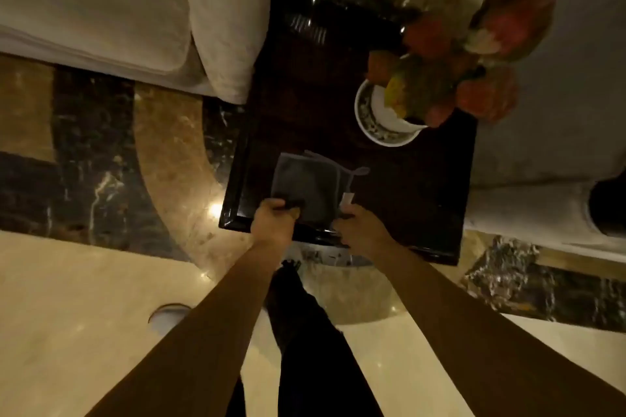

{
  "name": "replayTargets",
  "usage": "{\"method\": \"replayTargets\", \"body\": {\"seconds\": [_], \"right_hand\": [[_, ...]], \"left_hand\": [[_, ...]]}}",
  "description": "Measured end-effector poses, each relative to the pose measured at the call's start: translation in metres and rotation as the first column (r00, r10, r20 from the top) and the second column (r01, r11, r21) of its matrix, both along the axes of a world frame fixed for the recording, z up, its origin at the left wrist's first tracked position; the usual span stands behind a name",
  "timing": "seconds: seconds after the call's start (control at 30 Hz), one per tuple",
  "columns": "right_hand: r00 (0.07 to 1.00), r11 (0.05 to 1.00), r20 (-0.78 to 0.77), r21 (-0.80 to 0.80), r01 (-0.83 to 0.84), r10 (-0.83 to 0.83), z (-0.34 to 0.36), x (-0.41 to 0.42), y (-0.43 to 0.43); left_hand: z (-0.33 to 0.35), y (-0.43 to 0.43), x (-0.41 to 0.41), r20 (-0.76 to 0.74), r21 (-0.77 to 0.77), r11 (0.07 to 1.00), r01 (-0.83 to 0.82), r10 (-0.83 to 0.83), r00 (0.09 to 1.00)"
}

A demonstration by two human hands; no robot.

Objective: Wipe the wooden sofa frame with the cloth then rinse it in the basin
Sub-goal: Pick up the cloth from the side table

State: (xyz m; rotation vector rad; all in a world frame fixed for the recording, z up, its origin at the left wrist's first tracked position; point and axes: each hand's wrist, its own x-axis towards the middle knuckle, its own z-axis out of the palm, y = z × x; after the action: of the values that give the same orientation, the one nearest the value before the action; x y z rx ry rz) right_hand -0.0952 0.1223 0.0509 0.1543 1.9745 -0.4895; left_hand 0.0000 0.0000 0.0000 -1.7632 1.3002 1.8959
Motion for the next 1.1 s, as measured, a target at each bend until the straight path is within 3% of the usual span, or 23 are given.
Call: {"method": "replayTargets", "body": {"seconds": [0.07,0.17,0.23,0.3,0.37,0.43,0.53,0.67,0.8,0.87,0.97,1.03,1.1], "right_hand": [[0.973,0.973,-0.038,-0.049,0.226,-0.228,-0.053,-0.009,-0.001],[0.914,0.937,-0.205,-0.082,0.34,-0.349,-0.099,-0.013,-0.008],[0.852,0.882,-0.232,-0.094,0.461,-0.47,-0.108,-0.015,-0.018],[0.766,0.778,-0.135,-0.116,0.617,-0.628,-0.109,-0.02,-0.024],[0.718,0.714,0.078,-0.079,0.696,-0.692,-0.099,-0.027,-0.028],[0.775,0.774,0.155,-0.082,0.628,-0.613,-0.079,-0.036,-0.037],[0.836,0.82,0.144,-0.167,0.548,-0.53,-0.032,-0.058,-0.057],[0.816,0.721,0.242,-0.384,0.577,-0.524,0.048,-0.09,-0.101],[0.83,0.59,0.26,-0.602,0.539,-0.493,0.13,-0.134,-0.176],[0.868,0.567,0.188,-0.69,0.45,-0.459,0.155,-0.16,-0.213],[0.888,0.605,0.022,-0.724,0.331,-0.459,0.161,-0.196,-0.269],[0.886,0.771,-0.231,-0.608,0.191,-0.402,0.147,-0.209,-0.294],[0.804,0.931,-0.546,-0.363,0.028,-0.237,0.123,-0.211,-0.316]], "left_hand": [[-0.044,-0.007,-0.01,0.034,-0.174,0.985,-0.017,0.023,0.999],[-0.075,-0.013,-0.014,0.135,-0.473,0.872,0.122,-0.065,0.989],[-0.081,-0.012,-0.017,0.199,-0.523,0.812,0.26,-0.181,0.963],[-0.077,-0.015,-0.026,0.191,-0.403,0.863,0.303,-0.245,0.951],[-0.067,-0.022,-0.031,0.13,-0.268,0.929,0.254,-0.226,0.965],[-0.048,-0.035,-0.035,0.047,-0.074,0.994,0.085,-0.082,0.996],[-0.001,-0.068,-0.045,-0.046,0.213,0.971,-0.105,0.117,0.992],[0.081,-0.131,-0.061,-0.266,0.254,0.962,-0.1,0.17,0.949],[0.163,-0.209,-0.094,-0.542,0.205,0.971,-0.121,0.216,0.812],[0.192,-0.248,-0.119,-0.631,0.16,0.975,-0.152,0.219,0.744],[0.197,-0.301,-0.164,-0.621,0.053,0.977,-0.207,0.194,0.759],[0.183,-0.323,-0.187,-0.523,-0.162,0.969,-0.187,0.077,0.849],[0.157,-0.344,-0.203,-0.366,-0.349,0.937,-0.016,-0.121,0.923]]}}
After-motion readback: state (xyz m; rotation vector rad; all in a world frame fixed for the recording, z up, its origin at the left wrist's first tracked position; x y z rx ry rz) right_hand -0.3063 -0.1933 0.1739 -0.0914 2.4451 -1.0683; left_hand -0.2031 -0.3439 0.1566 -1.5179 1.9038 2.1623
